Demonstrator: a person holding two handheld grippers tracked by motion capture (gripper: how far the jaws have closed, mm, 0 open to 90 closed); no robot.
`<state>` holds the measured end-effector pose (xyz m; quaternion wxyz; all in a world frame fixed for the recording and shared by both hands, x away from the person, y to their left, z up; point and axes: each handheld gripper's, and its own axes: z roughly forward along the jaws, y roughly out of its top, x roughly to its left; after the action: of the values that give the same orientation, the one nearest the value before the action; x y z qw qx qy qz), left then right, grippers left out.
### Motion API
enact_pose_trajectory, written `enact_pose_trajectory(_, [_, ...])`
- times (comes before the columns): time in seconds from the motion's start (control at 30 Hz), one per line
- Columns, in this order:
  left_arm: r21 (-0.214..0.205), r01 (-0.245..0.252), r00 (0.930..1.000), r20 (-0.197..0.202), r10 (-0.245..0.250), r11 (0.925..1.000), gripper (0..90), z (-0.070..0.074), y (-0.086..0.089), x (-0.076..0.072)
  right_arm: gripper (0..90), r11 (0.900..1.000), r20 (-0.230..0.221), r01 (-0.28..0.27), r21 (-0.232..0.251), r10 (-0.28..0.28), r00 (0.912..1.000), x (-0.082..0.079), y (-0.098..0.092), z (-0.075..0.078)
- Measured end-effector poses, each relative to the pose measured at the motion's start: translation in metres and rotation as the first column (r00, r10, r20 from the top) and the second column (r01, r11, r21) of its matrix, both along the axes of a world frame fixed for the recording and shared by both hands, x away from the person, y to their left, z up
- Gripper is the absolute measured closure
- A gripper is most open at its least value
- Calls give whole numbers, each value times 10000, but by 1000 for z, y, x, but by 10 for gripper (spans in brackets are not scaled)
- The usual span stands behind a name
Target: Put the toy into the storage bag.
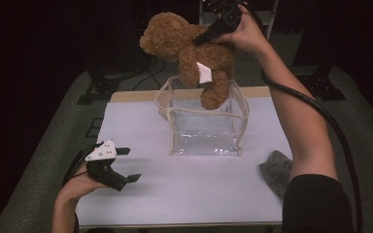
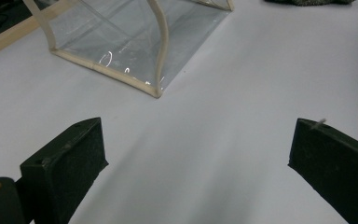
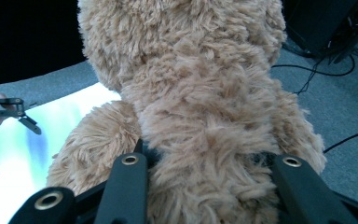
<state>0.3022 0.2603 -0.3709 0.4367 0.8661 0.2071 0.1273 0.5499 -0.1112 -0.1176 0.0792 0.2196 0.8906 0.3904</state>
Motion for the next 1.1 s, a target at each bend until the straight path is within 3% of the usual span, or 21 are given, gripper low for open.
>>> enact_pose_trajectory(0.23, [-17,-27,10000,10,27,10000,30,0,1,0,613,9998,1,-192,-58,192,9998,-4,7,-5])
enact_pose_trajectory(1.1, [20,42,10000,37,-43,10000,30,1,0,-2,610,9931,-85,-1146,-261,1144,9934,-41,25,-23])
